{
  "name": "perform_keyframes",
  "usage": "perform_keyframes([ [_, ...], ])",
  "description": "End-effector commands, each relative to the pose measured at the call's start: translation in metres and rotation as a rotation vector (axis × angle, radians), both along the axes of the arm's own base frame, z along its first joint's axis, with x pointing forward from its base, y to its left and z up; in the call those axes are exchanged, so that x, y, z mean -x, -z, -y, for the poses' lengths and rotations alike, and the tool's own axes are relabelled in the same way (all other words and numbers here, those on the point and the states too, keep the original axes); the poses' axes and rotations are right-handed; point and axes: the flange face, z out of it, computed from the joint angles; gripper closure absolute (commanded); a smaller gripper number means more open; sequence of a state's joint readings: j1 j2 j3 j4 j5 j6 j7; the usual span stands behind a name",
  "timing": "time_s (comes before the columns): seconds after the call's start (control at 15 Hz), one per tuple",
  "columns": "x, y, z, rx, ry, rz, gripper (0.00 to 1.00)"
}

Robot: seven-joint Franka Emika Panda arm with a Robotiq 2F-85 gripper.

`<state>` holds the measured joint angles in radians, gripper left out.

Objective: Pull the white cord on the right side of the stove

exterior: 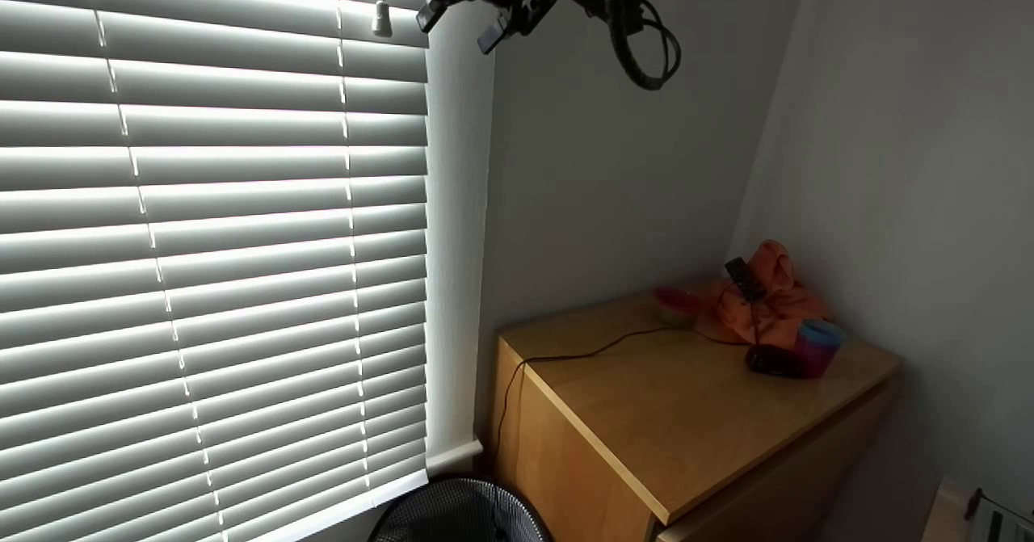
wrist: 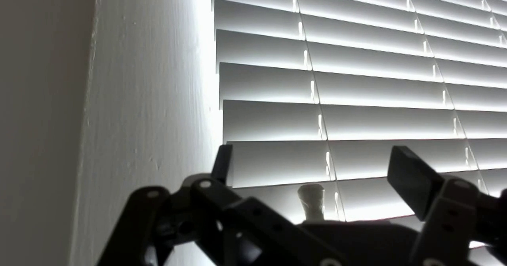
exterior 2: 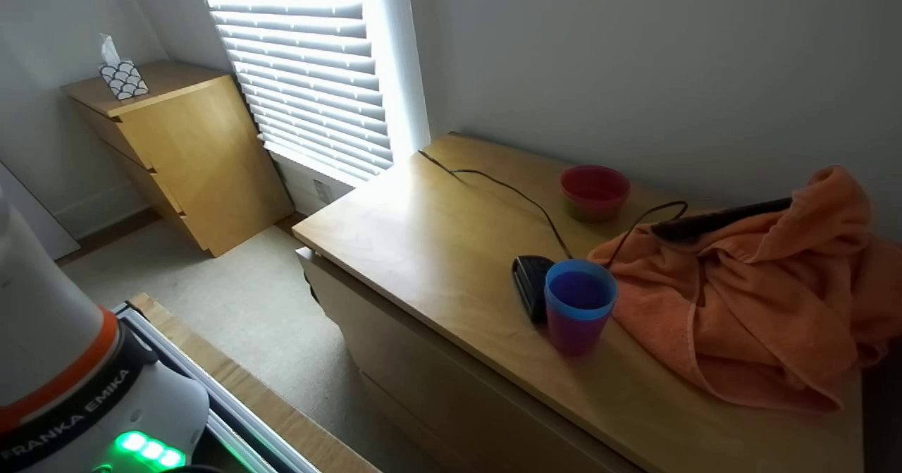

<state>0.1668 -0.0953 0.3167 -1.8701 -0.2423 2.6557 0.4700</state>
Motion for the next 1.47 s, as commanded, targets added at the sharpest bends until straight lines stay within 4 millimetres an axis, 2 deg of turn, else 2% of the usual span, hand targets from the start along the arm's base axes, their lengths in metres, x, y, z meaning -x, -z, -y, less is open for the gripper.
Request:
perform_keyframes([
  [0.0,0.000,-0.001,0.000,-0.001,-0.001,0.001,0.00],
  [0.47,0.000,-0.005,-0.001,-0.001,0.018,0.011,0.00],
  [0.8,-0.010,-0.024,-0.019,-0.026,0.087,0.051,0.00],
  [1.07,-0.023,-0.029,-0.033,-0.071,0.116,0.078,0.00],
  [1.4,-0.051,-0.020,-0.046,-0.084,0.113,0.105,0.00],
])
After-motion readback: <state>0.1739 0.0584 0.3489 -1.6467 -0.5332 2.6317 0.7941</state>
